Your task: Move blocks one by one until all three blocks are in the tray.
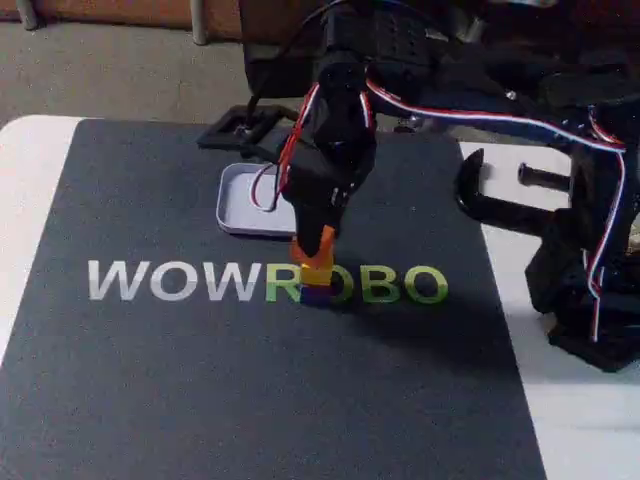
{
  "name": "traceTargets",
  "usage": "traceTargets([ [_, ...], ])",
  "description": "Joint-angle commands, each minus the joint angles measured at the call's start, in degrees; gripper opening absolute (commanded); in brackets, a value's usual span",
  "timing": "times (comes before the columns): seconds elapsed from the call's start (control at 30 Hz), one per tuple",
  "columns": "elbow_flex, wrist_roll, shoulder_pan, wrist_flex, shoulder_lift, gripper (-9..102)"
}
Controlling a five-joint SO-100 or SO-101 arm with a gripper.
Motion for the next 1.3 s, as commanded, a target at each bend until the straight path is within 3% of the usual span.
traceTargets([
  [0.0,-3.5,1.0,0.4,0.4,0.3,-8],
  [0.87,-12.3,-1.8,16.0,0.1,1.5,-8],
  [1.07,-14.2,-1.8,16.1,0.4,-0.1,12],
  [1.27,-15.0,-2.2,16.1,0.5,-0.4,15],
])
